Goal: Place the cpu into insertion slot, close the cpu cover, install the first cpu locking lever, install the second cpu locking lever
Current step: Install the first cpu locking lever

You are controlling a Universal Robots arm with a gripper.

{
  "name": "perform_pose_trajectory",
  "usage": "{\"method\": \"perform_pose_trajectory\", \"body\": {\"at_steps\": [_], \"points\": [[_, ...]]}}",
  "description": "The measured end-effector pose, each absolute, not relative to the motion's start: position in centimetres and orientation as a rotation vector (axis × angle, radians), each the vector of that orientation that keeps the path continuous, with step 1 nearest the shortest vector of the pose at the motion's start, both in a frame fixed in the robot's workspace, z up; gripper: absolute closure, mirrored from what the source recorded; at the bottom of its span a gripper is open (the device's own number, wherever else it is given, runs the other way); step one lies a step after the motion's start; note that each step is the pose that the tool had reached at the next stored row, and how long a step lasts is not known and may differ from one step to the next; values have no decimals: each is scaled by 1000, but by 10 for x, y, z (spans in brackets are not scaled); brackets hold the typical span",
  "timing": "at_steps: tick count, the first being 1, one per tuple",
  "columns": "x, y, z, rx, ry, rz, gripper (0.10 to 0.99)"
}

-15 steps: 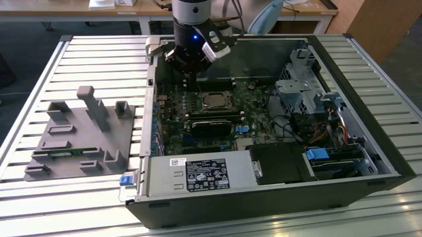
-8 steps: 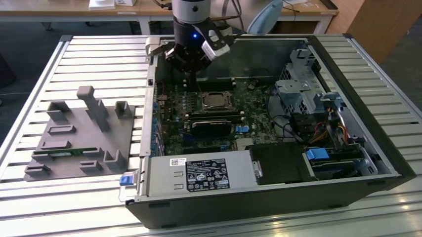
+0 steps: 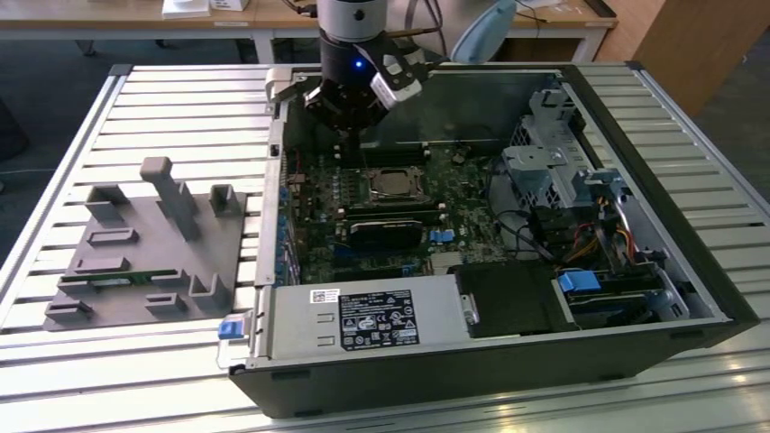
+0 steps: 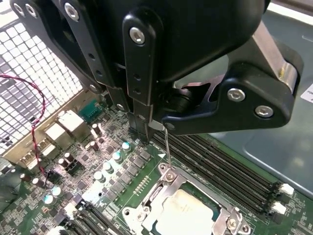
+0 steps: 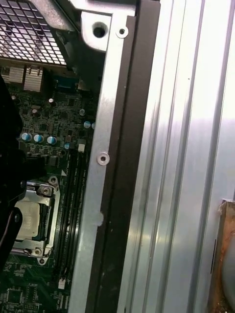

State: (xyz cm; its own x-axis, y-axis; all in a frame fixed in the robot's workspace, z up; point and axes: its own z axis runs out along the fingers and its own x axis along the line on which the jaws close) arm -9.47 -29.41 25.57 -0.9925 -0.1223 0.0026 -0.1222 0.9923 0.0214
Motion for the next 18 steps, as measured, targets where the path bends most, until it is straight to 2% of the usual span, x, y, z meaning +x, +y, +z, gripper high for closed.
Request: {"method": "perform_pose_trajectory", "body": {"at_steps": [18], "points": [[-62, -293, 254, 125, -3135, -33, 980]]}}
